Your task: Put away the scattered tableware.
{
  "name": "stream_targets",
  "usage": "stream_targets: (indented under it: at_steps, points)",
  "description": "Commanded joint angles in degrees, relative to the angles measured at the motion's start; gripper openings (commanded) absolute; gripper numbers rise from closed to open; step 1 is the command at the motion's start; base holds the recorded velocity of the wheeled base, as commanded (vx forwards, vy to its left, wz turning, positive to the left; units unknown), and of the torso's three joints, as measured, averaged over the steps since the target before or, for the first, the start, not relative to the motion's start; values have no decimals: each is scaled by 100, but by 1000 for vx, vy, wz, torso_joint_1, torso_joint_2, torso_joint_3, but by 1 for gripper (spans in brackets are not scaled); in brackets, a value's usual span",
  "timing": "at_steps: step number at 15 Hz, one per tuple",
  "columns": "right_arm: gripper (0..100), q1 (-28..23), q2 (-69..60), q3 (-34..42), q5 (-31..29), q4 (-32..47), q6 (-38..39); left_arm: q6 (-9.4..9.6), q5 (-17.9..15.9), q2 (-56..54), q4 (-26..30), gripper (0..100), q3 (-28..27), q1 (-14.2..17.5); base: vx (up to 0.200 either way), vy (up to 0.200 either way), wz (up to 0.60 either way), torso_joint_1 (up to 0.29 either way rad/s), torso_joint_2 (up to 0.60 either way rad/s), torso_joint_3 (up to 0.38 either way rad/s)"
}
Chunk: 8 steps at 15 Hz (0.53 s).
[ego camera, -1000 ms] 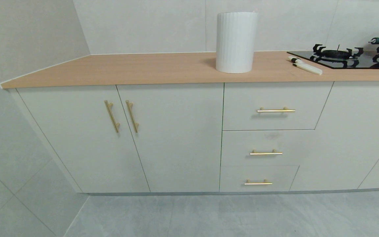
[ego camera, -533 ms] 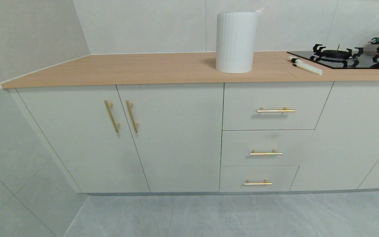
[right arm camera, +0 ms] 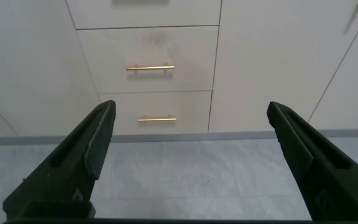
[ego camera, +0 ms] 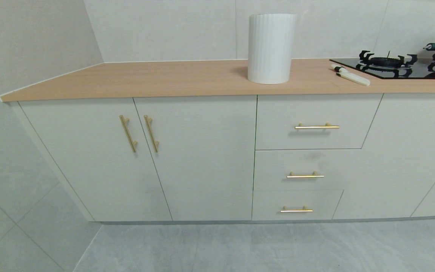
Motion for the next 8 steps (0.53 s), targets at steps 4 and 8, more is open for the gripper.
stream_targets:
  at_steps: [4, 8]
  points:
    - [100, 2, 13, 20, 23, 22, -31, -6, 3, 7, -1, 100, 0, 1, 0, 0, 0, 0, 0, 0]
    - [100, 2, 13, 20, 23, 22, -4, 21, 3, 7, -1, 100, 0, 1, 0, 0, 0, 0, 0, 0]
